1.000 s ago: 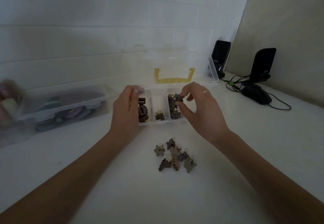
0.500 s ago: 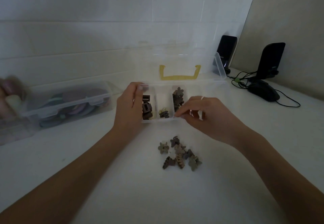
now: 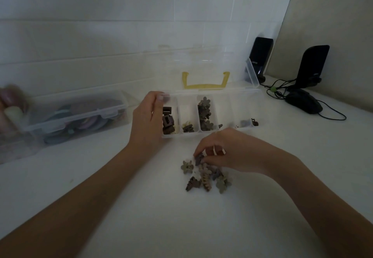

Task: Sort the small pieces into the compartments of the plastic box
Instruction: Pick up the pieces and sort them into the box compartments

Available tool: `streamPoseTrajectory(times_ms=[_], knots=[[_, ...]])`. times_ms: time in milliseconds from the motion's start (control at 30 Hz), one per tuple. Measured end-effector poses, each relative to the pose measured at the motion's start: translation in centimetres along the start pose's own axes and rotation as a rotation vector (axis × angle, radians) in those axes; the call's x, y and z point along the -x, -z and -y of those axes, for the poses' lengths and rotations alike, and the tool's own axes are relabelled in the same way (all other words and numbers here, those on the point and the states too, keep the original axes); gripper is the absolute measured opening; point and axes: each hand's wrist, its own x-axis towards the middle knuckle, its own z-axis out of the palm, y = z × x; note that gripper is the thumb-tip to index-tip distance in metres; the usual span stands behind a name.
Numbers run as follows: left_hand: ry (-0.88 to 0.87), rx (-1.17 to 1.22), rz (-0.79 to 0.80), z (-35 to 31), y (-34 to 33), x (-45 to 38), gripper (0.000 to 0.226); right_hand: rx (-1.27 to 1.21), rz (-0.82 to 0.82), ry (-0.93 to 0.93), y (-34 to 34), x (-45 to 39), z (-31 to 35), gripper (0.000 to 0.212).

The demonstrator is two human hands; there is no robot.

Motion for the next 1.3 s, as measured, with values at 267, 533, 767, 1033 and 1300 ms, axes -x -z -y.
streamPoseTrajectory(times_ms=[267,533,767,1033,1300], knots=[[0.01,0.016,-0.008,0.2,-0.1,-0.1,0.021,-0.269,-0.262,0.089,-0.3,-0.2,0.0,0.013],[-0.023,0.007,0.01,0.2,0.2,-0.3,0.022,-0.309,-0.895,-0.099,2.5,0.6,-3.3,0.012],[-0.026,0.045,-0.007,-0.2,0.1,-0.1,0.025,-0.191,-0.906,-0.191,2.1,0.7,-5.2,0.01],[0.021,0.073,-0.008,-0.3,0.1,-0.1,0.024,-0.046,-0.886,-0.181,1.6,0.5,-5.0,0.015],[0.008,0.041,-0.009,-0.3,0.2,-0.1,0.026,-0.128,-0.603,0.033,1.2,0.7,-1.2,0.017]])
